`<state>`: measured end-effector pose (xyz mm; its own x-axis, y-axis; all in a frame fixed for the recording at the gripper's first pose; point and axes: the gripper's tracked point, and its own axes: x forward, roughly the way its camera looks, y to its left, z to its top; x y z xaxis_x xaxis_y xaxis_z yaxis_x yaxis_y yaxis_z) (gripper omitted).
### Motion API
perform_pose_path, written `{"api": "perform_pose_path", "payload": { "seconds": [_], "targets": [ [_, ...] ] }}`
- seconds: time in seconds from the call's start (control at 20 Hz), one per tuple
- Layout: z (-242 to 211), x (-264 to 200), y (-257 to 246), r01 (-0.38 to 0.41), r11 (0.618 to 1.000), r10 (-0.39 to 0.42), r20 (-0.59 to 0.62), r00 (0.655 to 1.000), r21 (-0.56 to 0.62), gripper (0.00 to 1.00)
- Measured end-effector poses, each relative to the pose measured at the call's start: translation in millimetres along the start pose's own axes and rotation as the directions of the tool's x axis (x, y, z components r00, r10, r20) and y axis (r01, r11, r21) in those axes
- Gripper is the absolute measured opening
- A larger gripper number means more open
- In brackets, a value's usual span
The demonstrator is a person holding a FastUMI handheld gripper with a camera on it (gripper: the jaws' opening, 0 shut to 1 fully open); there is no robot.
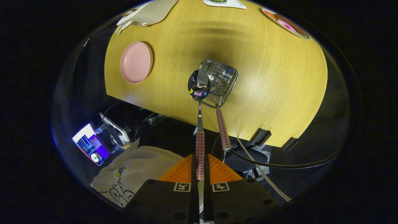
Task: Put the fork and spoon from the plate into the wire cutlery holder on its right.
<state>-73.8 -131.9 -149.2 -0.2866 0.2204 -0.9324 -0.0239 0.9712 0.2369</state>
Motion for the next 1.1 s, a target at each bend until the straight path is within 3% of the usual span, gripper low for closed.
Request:
{"api": "perform_pose_path", "payload": {
  "seconds": [0.5, 0.75, 0.85, 0.95, 1.05, 1.1],
  "targets": [
    [21, 15, -18, 0.060, 0.998, -0.057, -0.088, 0.995, 0.030, 0.10],
    [42, 8, -14, 0.043, 0.996, -0.039, -0.048, 0.998, 0.074, 0.17],
    [47, 5, -16, 0.040, 0.996, -0.039, -0.020, 0.999, 0.081, 0.16],
    [50, -1, -14, 0.034, 0.996, -0.035, 0.015, 0.999, 0.077, 0.33],
    [57, -7, -8, 0.004, 0.997, -0.009, 0.071, 0.997, 0.075, 0.45],
    [58, -11, -6, -0.009, 0.997, 0.002, 0.097, 0.995, 0.072, 0.67]
  ]
}}
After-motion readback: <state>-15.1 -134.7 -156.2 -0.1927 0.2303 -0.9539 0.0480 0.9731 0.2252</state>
